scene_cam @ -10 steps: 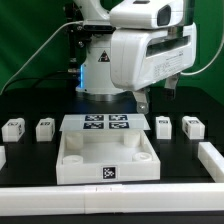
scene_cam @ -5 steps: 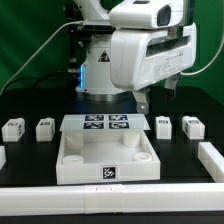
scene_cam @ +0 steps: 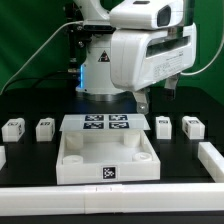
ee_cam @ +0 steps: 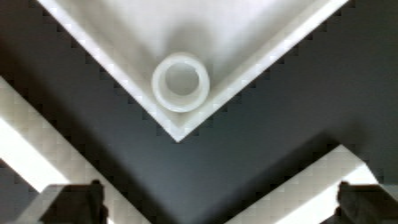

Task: Assemble one leg

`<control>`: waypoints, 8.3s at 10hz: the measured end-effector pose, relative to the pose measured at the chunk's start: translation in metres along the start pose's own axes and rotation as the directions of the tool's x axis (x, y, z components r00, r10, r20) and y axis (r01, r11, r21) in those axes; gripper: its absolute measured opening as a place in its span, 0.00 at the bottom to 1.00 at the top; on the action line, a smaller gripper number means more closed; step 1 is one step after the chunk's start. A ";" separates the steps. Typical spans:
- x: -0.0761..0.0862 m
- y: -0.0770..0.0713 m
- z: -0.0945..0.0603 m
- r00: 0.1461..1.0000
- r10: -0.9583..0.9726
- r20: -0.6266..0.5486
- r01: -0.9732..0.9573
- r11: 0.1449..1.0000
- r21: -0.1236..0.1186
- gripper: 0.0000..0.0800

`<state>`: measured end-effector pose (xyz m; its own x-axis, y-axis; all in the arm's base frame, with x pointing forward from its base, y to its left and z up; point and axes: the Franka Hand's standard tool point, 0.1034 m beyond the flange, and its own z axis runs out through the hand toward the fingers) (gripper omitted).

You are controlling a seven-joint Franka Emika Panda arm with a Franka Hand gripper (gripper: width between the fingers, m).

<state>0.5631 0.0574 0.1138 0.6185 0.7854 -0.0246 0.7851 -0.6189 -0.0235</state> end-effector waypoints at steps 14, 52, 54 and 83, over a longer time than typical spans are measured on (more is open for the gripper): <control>-0.081 -0.052 0.050 0.969 -0.246 0.034 0.243 0.967 0.069 0.81; -0.153 -0.050 0.109 0.681 -0.732 0.007 0.722 0.673 0.161 0.10; -0.153 -0.050 0.109 0.681 -0.732 0.007 0.722 0.673 0.161 0.10; -0.050 -0.049 0.095 0.787 -0.616 0.028 0.607 0.782 0.141 0.81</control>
Offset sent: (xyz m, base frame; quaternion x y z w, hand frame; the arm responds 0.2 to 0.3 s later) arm 0.0000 0.0000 0.0000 0.0000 0.0000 0.0000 1.0000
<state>0.4901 0.0482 0.0210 0.0018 0.9995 -0.0327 0.9847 -0.0075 -0.1739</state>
